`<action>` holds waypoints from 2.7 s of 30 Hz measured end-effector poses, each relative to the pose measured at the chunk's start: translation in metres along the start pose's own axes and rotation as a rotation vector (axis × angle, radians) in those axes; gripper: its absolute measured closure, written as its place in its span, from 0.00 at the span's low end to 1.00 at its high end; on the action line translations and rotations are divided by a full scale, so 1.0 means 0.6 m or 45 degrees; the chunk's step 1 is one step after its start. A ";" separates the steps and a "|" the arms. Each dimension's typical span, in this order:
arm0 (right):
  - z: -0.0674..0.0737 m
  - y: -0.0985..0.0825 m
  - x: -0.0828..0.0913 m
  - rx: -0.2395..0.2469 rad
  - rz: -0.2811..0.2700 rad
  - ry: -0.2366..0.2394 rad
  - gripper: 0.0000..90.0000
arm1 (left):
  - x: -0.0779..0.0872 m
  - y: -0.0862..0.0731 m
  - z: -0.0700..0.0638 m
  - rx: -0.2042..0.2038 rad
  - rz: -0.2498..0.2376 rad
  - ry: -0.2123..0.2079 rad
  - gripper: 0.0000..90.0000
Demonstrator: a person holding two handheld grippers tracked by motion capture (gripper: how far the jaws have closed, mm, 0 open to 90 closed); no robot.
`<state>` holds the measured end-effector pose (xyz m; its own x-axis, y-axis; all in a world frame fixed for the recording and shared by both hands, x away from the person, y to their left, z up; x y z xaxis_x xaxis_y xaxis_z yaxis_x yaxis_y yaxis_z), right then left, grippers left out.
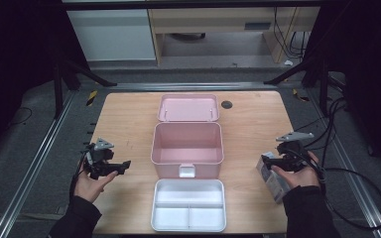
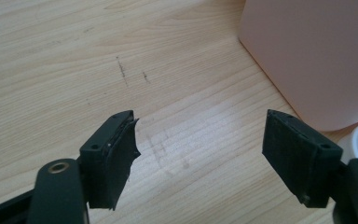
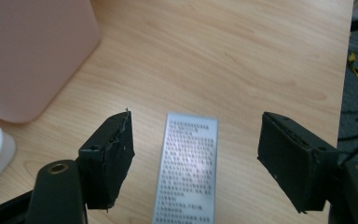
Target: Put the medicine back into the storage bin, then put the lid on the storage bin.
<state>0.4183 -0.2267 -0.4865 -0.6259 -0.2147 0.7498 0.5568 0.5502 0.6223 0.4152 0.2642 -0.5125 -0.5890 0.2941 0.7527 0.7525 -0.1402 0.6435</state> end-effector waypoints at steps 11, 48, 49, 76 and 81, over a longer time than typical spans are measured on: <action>0.019 -0.056 -0.015 -0.024 0.160 0.058 0.32 | -0.007 -0.011 -0.005 -0.052 0.044 0.013 0.31; 0.035 -0.102 -0.039 -0.095 0.450 0.182 0.63 | -0.025 -0.027 -0.016 -0.111 0.125 0.020 0.34; 0.034 -0.099 -0.036 -0.098 0.442 0.182 0.63 | -0.026 -0.027 -0.015 -0.111 0.126 0.020 0.34; 0.024 0.028 0.048 0.003 0.228 0.178 0.63 | -0.035 -0.036 -0.016 -0.129 0.166 0.025 0.35; 0.031 0.061 0.064 0.022 0.176 0.190 0.63 | -0.035 -0.038 -0.014 -0.126 0.172 0.028 0.35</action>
<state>0.4043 -0.1999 -0.4393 -0.4555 -0.2530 0.8536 0.6213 0.5963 0.5083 0.4081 0.2534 -0.5418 -0.4913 0.2456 0.8357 0.7934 -0.2697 0.5457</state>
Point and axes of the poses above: each handheld gripper's, and its own axes: x roughly backward along the jaws, y roughly out of its top, z roughly to its left, the point moved 10 cm from there along -x, roughly forward along the jaws, and after that the axes turned 13 degrees about x, right-handed, at the moved point
